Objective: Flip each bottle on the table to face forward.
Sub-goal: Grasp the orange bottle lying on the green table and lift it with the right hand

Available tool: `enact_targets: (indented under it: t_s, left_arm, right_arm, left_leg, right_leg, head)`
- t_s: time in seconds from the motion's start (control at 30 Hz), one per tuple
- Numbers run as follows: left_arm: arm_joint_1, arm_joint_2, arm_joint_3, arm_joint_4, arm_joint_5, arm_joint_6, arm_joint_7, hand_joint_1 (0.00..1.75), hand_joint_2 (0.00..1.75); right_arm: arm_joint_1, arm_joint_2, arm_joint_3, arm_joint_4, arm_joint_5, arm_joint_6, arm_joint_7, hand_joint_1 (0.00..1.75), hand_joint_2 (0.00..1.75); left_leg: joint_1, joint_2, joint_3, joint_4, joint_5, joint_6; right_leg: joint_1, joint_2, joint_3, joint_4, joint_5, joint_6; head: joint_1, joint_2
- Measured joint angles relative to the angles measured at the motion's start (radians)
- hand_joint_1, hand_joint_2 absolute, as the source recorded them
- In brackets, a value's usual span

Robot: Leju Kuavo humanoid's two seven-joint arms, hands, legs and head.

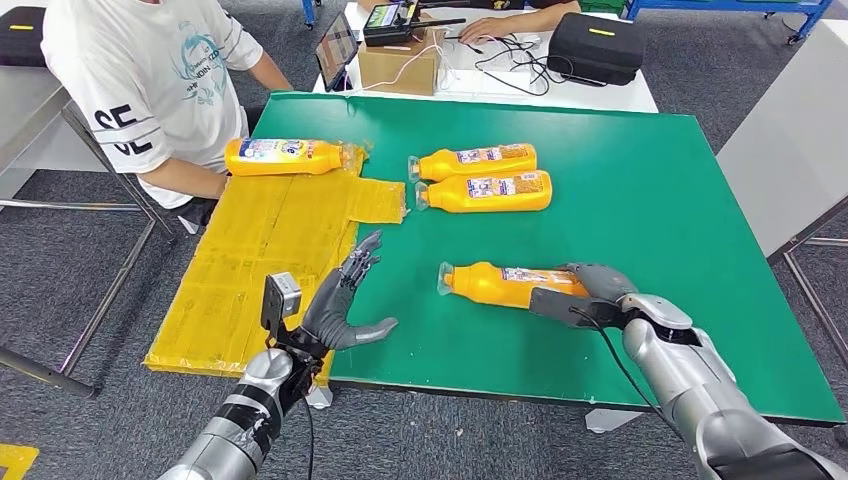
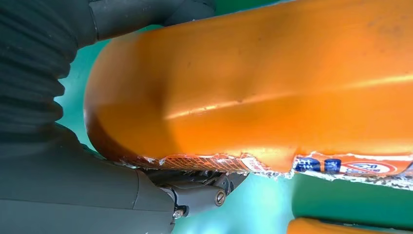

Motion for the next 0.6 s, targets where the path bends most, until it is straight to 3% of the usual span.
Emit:
enact_targets:
  t_s: [0.2, 0.3, 0.43, 0.6]
  left_arm:
    - [-0.020, 0.007, 0.000, 0.025, -0.001, 0.007, 0.000, 0.00, 1.75]
    - [-0.035, 0.009, 0.000, 0.042, -0.007, 0.076, 0.000, 0.00, 1.75]
    - [-0.059, 0.009, 0.000, 0.066, -0.029, 0.213, 0.000, 0.00, 1.75]
    - [-0.095, 0.005, 0.000, 0.107, -0.052, 0.299, 0.000, 0.00, 1.75]
  right_arm:
    - [-0.013, -0.011, -0.005, 0.034, -0.084, 0.027, -0.059, 1.75, 1.75]
    - [0.013, 0.011, -0.023, 0.029, -0.162, -0.068, -0.088, 1.75, 1.75]
    - [0.092, 0.109, -0.074, -0.009, -0.289, -0.288, -0.139, 1.75, 1.75]
    - [0.156, 0.239, -0.113, -0.063, -0.396, -0.361, -0.204, 1.75, 1.75]
  left_leg:
    - [0.000, 0.001, 0.000, 0.000, 0.000, 0.000]
    - [0.001, 0.000, -0.001, 0.000, 0.000, 0.000]
    - [0.002, 0.004, -0.002, -0.001, 0.000, -0.001]
    - [0.003, 0.003, -0.007, -0.001, 0.002, -0.003]
  right_leg:
    - [0.000, 0.000, 0.000, 0.000, 0.000, 0.000]
    - [0.001, 0.000, 0.000, 0.000, 0.000, 0.000]
    - [0.002, 0.002, -0.003, 0.001, 0.002, -0.002]
    - [0.004, 0.002, -0.008, 0.002, 0.002, -0.003]
  head:
    - [0.000, 0.000]
    - [0.000, 0.000]
    - [0.000, 0.000]
    - [0.000, 0.000]
